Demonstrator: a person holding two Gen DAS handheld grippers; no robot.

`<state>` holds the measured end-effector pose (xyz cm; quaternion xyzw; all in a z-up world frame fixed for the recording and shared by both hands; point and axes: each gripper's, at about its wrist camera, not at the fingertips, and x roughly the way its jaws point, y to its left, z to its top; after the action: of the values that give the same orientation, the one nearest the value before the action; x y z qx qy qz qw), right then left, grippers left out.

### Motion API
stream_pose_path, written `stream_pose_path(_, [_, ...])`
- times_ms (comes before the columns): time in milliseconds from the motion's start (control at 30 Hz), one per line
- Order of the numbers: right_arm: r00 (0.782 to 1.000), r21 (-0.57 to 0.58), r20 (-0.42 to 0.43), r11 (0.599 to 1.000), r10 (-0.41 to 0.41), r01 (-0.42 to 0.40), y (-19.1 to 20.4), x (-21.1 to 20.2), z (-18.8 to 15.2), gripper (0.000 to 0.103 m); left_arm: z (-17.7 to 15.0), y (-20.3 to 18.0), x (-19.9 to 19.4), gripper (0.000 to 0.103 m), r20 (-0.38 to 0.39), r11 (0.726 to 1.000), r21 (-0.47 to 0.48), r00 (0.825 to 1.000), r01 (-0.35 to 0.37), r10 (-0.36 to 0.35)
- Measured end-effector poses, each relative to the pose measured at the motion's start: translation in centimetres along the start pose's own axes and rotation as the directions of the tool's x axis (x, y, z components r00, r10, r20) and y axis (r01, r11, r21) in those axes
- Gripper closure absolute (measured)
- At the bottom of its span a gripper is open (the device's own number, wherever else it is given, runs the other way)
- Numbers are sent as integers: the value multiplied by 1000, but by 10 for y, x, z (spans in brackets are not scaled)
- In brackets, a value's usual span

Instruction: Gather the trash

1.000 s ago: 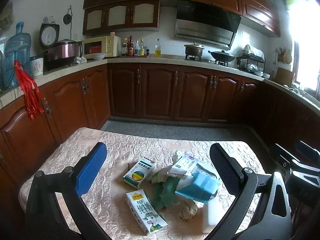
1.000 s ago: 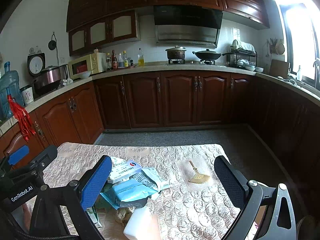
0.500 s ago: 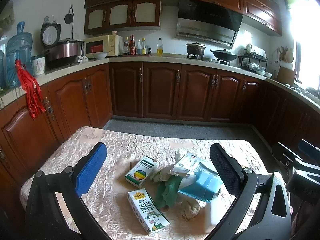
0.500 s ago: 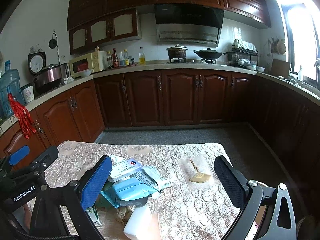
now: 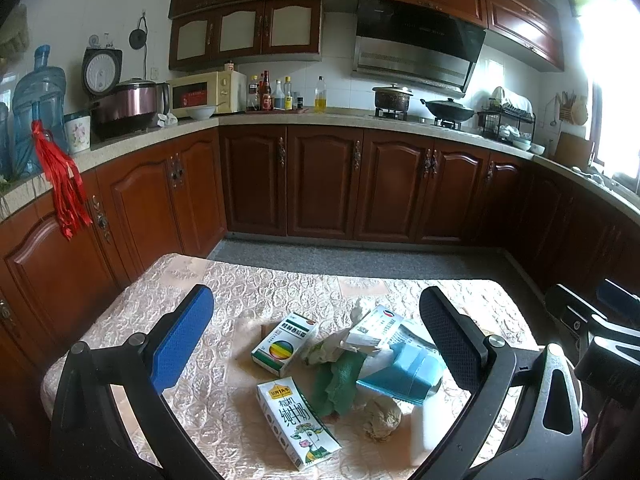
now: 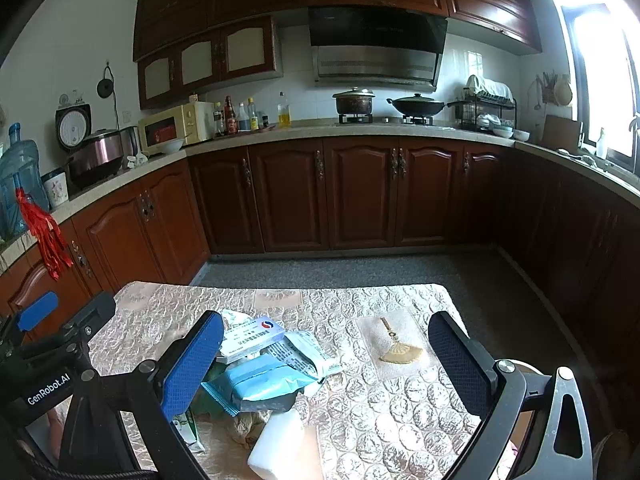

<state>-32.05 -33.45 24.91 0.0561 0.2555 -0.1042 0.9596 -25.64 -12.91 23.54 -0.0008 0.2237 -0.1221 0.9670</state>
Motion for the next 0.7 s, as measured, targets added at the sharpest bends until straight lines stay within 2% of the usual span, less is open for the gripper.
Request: stream_pose_path(700, [1000,1,-13,1000,7,-7,0,2,-2,2,-2,2,1,1,5,1000,1,1000,3,-3])
